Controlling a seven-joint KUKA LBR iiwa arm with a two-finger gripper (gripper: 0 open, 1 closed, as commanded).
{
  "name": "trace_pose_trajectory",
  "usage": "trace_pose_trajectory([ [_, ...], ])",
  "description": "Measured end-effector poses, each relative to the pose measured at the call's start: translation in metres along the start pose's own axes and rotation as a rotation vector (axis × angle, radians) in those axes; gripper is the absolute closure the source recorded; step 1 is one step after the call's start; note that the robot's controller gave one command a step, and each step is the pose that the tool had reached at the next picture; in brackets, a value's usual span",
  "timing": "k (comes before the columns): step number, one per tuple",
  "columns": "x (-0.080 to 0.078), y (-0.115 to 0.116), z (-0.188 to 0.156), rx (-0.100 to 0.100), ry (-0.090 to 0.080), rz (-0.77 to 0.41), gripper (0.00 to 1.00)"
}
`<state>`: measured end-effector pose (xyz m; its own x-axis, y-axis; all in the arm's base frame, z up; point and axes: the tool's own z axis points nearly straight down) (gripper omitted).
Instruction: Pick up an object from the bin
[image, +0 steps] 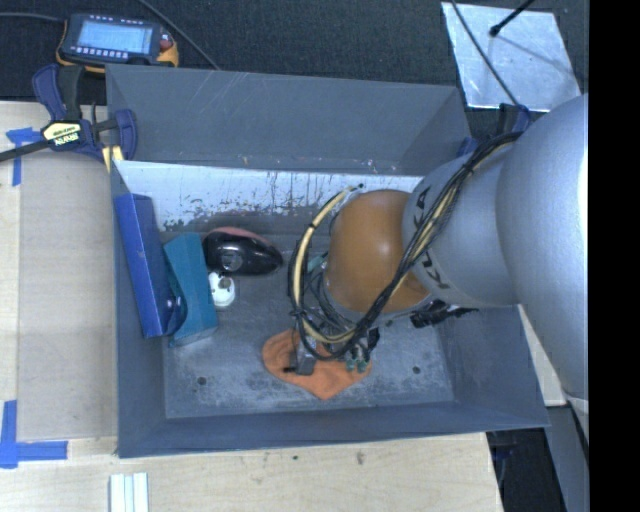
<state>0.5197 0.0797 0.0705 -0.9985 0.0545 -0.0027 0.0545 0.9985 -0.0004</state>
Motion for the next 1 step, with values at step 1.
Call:
trace_pose_trajectory([
  [1,-0.0080,-0.0127,-0.0001,-0.003,-0.002,-0.001,1.00],
])
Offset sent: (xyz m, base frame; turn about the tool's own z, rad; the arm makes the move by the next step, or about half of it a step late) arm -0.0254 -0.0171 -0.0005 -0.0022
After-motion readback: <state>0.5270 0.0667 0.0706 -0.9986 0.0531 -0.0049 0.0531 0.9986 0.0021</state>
